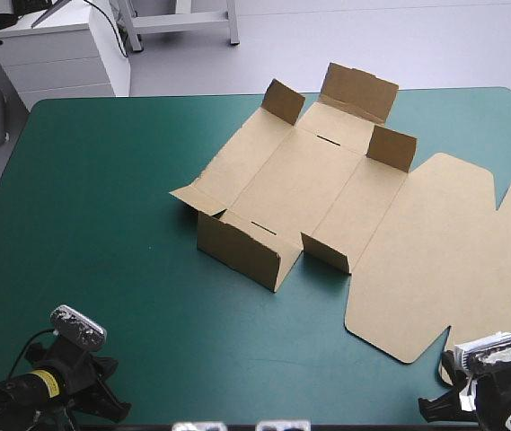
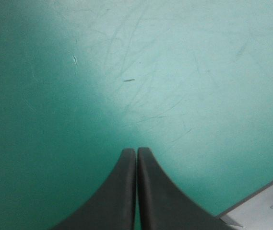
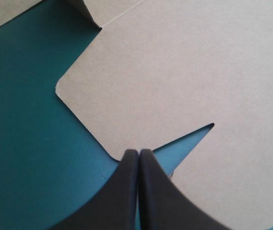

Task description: Fold the box

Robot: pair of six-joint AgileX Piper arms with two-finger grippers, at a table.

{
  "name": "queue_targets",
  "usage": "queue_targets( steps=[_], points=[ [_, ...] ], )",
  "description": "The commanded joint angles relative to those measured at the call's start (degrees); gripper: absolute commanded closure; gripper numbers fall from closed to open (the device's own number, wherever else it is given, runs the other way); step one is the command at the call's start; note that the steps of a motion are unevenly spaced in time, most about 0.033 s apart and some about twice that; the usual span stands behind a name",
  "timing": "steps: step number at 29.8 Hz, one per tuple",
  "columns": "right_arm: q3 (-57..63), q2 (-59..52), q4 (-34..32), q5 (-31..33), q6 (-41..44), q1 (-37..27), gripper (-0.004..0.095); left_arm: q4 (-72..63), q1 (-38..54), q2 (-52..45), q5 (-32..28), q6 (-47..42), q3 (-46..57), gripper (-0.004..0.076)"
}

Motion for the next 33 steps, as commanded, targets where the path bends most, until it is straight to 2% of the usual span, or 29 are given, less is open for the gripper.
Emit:
queue_targets(
  steps=[1,11,14,18,22,27,33],
  points=[
    [-1.29,0.92,0.88,-3.66,-0.32,0.30,0.0927,-0.42,-0.44,0.54,-2.18,-0.31,-1.38,0.0731],
    [-1.29,0.92,0.88,-3.66,-0.32,0.30,0.0927,-0.42,-0.44,0.54,-2.18,-0.31,-1.38,0.0731],
    [-1.29,0.92,0.88,-3.66,-0.32,0.30,0.0927,0.74,-0.44,0.54,-4.29,-0.31,-2.59,0.0731],
    [-1.29,0.92,0.88,-3.66,-0.32,0.30,0.0927,0.30,-0.44,0.54,-7.66,-0.31,-8.02,0.0731],
    [-1.29,0.92,0.88,-3.66,-0.32,0.30,0.0927,0.69,-0.44,1.81,-7.52,-0.31,-15.67,0.0731],
    [-1.29,0.92,0.88,-3.66,-0.32,0.30,0.0927,0.49,-0.44,6.95,-6.73,-0.31,-24.57,0.0730],
    [-1.29,0.92,0.88,-3.66,-0.32,0.30,0.0927,2.95,-0.44,20.30,-5.83,0.57,-33.35,0.0730]
  ],
)
